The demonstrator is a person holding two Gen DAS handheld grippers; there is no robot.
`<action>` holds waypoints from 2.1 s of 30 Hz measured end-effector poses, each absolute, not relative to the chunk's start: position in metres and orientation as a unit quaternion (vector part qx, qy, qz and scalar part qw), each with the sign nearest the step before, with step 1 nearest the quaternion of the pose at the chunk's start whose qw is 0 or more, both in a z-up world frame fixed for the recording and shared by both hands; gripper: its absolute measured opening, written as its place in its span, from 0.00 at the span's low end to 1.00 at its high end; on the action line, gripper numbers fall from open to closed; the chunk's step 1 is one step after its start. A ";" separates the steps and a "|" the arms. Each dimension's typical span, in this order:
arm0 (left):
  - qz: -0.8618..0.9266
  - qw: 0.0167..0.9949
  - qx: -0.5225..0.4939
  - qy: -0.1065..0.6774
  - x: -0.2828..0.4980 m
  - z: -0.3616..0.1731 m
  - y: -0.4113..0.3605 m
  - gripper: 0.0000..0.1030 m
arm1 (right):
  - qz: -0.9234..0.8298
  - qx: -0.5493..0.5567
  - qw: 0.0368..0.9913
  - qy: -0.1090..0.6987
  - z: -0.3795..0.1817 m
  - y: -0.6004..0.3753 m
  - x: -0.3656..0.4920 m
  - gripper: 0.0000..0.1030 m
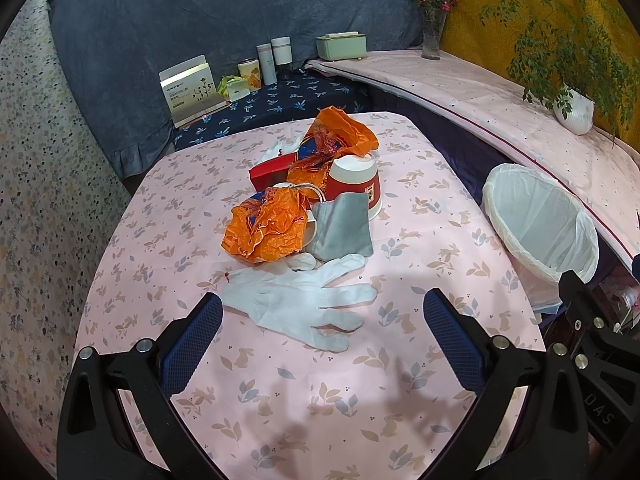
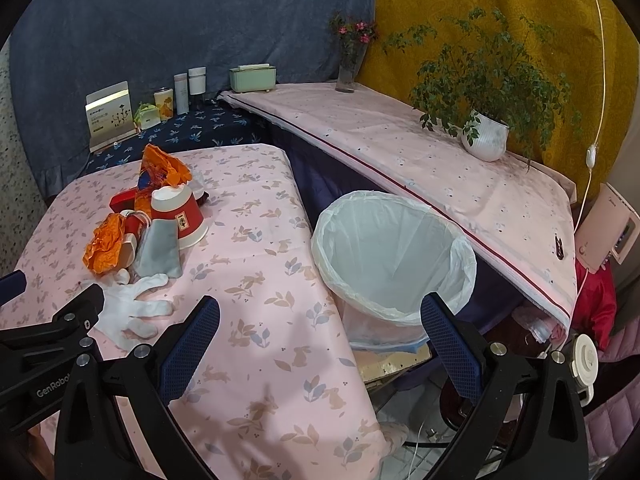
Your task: Collect trash
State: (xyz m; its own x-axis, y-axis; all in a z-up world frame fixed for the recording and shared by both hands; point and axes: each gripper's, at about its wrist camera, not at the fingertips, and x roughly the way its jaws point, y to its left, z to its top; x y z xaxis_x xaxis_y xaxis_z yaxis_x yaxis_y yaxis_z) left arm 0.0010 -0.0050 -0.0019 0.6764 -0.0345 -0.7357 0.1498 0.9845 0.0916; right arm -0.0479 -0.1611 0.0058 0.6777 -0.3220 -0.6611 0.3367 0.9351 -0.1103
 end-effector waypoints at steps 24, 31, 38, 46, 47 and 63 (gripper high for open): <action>-0.058 0.912 0.069 0.400 0.003 -0.006 -0.007 0.93 | -0.181 0.007 0.917 0.356 0.005 -0.162 -0.048 0.94; -0.055 0.910 0.065 0.407 0.008 -0.015 -0.002 0.93 | -0.177 0.018 0.917 0.358 0.000 -0.164 -0.046 0.94; -0.044 0.902 0.057 0.425 0.017 -0.034 0.010 0.93 | -0.172 0.030 0.915 0.363 -0.013 -0.164 -0.038 0.94; -0.022 0.888 0.042 0.457 0.040 -0.063 0.036 0.93 | -0.163 0.035 0.913 0.373 -0.026 -0.159 -0.022 0.93; -0.018 0.889 0.039 0.456 0.043 -0.067 0.041 0.93 | -0.161 0.037 0.913 0.374 -0.028 -0.158 -0.019 0.93; -0.038 0.871 -0.024 0.488 0.087 -0.101 0.070 0.93 | -0.118 0.050 0.911 0.393 -0.046 -0.126 0.033 0.93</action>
